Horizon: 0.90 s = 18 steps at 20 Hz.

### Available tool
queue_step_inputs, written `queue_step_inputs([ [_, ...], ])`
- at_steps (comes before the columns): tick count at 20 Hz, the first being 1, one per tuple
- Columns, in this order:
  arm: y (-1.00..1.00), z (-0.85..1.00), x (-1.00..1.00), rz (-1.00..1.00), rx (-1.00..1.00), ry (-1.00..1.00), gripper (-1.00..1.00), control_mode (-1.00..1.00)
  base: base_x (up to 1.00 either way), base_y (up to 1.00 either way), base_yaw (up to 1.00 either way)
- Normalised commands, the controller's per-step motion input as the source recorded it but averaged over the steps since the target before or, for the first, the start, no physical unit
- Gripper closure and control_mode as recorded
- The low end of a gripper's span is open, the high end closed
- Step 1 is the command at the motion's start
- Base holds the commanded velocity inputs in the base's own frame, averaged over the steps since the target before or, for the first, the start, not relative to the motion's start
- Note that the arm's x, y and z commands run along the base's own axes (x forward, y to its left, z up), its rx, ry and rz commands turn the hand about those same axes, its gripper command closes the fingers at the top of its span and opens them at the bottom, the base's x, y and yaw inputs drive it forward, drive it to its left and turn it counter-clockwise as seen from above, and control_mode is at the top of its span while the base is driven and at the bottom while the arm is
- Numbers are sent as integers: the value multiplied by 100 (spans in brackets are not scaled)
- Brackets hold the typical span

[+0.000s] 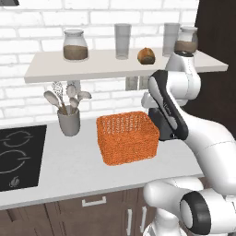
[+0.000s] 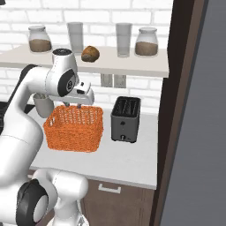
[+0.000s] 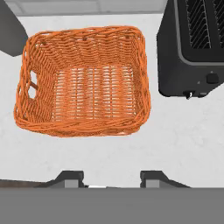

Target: Open the cabinet, pick up the bread from the cabinet and place it in the basket. Then move the basket to the dining counter.

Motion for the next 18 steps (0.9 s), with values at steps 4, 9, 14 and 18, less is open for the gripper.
queue_step_inputs([
  [4, 5, 2, -6, 0, -5, -11, -100, -100, 0, 0, 0],
  [9, 1, 45, -5, -3, -6, -25, -100, -100, 0, 0, 0],
  [14, 0, 100, -3, -7, 7, -23, -100, -100, 0, 0, 0],
  [18, 0, 100, 0, -9, 18, -8, -100, -100, 0, 0, 0],
])
